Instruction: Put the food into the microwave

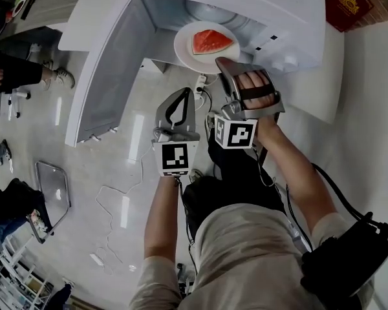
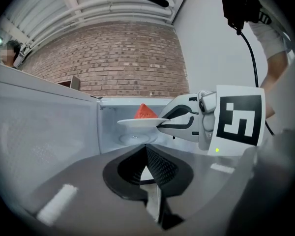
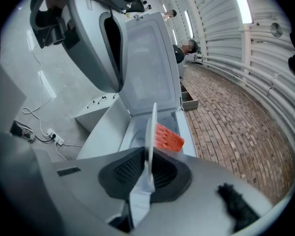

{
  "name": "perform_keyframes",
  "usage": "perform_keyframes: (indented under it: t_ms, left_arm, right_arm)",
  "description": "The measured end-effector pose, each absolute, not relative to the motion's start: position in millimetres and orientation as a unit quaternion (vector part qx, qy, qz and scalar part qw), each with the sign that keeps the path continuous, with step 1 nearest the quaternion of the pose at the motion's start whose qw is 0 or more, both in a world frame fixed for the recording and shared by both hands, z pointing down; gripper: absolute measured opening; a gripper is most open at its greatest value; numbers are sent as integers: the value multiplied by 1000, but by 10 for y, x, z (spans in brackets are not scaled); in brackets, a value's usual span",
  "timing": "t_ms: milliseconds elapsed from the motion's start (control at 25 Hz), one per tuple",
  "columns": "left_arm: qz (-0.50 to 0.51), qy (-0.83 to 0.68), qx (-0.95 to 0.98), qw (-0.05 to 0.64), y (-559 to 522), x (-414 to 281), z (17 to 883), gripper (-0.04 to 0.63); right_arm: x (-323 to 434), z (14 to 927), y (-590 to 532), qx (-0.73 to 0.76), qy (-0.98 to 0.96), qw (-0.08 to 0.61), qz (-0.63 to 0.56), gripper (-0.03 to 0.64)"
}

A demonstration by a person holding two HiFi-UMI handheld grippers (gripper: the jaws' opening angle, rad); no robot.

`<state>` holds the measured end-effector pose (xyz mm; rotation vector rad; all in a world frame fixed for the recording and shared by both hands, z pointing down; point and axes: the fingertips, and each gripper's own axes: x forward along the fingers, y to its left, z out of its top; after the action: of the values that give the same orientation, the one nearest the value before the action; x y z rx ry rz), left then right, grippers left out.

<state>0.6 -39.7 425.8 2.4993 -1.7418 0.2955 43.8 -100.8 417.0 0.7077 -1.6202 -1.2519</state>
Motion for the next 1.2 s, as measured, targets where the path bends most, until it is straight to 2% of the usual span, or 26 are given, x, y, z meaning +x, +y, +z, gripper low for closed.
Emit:
perform_keyframes:
  t_ms: [560, 1200]
  left_arm:
    - [103, -587, 800, 70, -959, -45, 4427, 8]
    - [109, -530, 838, 69, -964, -110, 4508, 8]
  right_arm:
    - [436, 4355, -1638, 293, -675, 481, -476, 29]
    - [422, 4501, -1799, 310, -640, 530, -462, 29]
